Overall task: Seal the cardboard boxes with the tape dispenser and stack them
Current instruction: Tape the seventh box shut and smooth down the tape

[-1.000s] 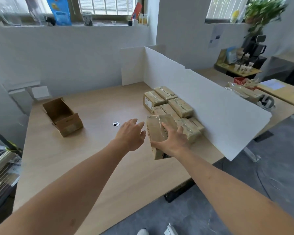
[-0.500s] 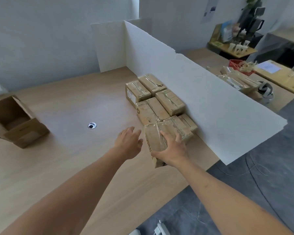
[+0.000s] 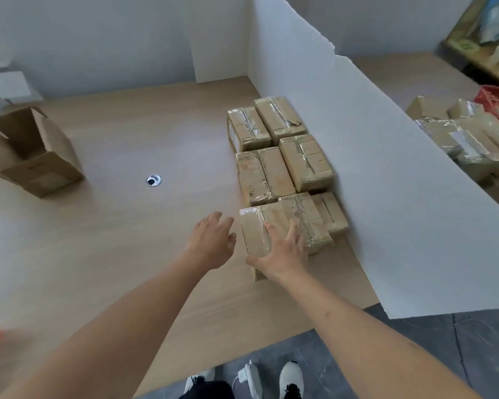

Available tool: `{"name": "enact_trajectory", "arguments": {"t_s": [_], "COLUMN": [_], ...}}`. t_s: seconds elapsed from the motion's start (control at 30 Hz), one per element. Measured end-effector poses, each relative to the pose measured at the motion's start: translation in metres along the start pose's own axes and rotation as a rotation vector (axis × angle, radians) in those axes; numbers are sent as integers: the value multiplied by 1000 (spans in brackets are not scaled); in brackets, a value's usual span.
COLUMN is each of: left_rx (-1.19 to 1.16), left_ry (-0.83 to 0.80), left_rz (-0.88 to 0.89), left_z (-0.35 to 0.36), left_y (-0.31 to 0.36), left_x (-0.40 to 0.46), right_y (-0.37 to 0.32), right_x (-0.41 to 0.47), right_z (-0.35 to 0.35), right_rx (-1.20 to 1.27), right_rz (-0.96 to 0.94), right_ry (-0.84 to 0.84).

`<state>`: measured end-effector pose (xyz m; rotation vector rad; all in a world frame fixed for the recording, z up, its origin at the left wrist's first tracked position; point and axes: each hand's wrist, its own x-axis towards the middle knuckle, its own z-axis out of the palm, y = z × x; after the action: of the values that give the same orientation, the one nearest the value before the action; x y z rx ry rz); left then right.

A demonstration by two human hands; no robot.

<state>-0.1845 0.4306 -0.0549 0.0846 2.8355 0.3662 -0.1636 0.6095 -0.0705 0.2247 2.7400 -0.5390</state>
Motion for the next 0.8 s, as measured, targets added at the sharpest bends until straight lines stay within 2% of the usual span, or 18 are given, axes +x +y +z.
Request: {"name": "enact_trajectory", "arguments": {"t_s": [0.17, 0.27, 0.53, 0.8], "left_rx": [-40, -53, -29, -29], "left_ry": [0, -13, -109, -147], "left_rz": [-121, -135, -50, 44], "left_z": [20, 29, 50, 50], "left_y": [2, -4, -8, -10], "left_x": [6, 16, 39, 51], "right_y": [15, 13, 15, 10], "right_x": [16, 28, 47, 55], "right_z": [17, 29, 57, 52], "right_rx": [-88, -102, -280, -300], "right_rz": [-107, -94, -122, -105], "right_ry": [6, 36, 157, 89]}}
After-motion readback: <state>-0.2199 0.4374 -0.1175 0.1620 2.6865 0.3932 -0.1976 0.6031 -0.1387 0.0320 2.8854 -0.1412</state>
